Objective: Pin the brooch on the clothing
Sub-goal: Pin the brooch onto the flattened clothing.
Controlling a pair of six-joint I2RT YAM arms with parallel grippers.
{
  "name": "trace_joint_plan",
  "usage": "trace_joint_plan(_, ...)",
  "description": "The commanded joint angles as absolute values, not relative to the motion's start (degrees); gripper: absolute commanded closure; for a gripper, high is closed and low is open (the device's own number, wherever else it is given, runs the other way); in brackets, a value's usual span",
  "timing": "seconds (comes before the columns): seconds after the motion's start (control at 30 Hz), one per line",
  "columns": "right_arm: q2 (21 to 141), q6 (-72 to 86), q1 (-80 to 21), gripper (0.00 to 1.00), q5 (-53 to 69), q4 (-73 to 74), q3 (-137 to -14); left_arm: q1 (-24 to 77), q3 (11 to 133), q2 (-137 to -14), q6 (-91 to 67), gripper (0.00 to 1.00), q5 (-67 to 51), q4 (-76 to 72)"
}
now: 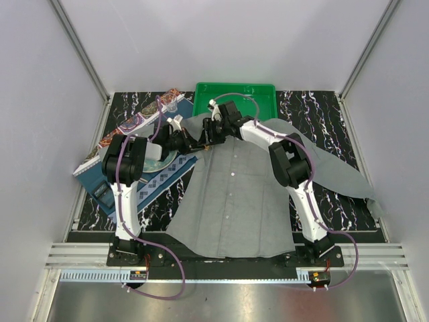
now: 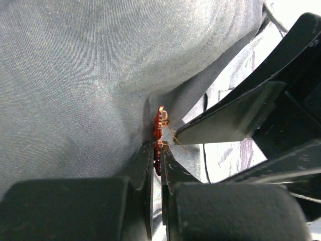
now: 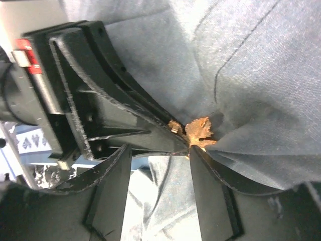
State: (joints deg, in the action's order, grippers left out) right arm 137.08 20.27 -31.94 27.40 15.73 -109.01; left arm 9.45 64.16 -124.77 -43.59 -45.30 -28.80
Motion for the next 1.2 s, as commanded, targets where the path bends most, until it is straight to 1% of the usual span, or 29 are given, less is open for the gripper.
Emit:
trace_joint_plan(0.0, 130.6, 19.6, -29.8, 0.43, 35.0, 13.9, -111.7, 9.8, 64.9, -125.7, -44.1, 1.0, -47.2, -28.6)
trace_joint_plan(0.07, 129.6, 20.4, -28.8, 0.43, 37.1, 13.8, -112.0, 9.9, 65.2, -125.8, -44.1, 1.0, -47.2, -28.5)
trace_joint_plan(0.13, 129.3, 20.4, -28.0, 0.46, 39.6, 13.8, -112.1, 9.8, 65.5, -126.0, -43.9, 1.0, -47.2, -28.2)
trace_joint_plan(0.17, 129.0, 20.2, -27.3, 0.49, 40.2, 13.8, -112.0, 9.8, 65.6, -126.1, -43.9, 1.0, -47.4, -28.0)
trace_joint_plan(0.27, 129.5, 17.8, -26.3, 0.65, 40.7, 14.1, -111.0, 9.8, 66.2, -126.6, -44.0, 1.0, -47.5, -27.7)
trace_joint_plan(0.3, 129.9, 17.2, -25.4, 0.76, 41.7, 14.6, -111.0, 9.8, 66.2, -126.6, -44.2, 1.0, -47.5, -27.8)
trace_joint_plan(0.43, 133.5, 11.6, -24.9, 0.83, 42.3, 19.9, -113.6, 9.8, 66.4, -126.8, -44.4, 1.0, -48.1, -27.9)
trace_joint_plan(0.53, 134.2, 10.4, -24.9, 0.78, 43.2, 20.0, -112.0, 9.8, 66.6, -127.0, -44.4, 1.0, -48.4, -27.9)
trace_joint_plan(0.8, 135.9, 5.8, -25.8, 0.73, 41.3, 20.3, -110.1, 9.8, 67.0, -127.3, -44.5, 1.0, -49.0, -27.7)
trace_joint_plan(0.93, 136.8, 4.7, -26.1, 0.73, 40.4, 20.8, -109.8, 9.8, 67.0, -127.1, -44.5, 0.98, -49.1, -27.6)
trace_joint_plan(1.17, 139.5, 3.5, -27.9, 0.73, 38.1, 24.1, -112.7, 9.8, 67.1, -127.0, -44.6, 0.99, -49.1, -27.4)
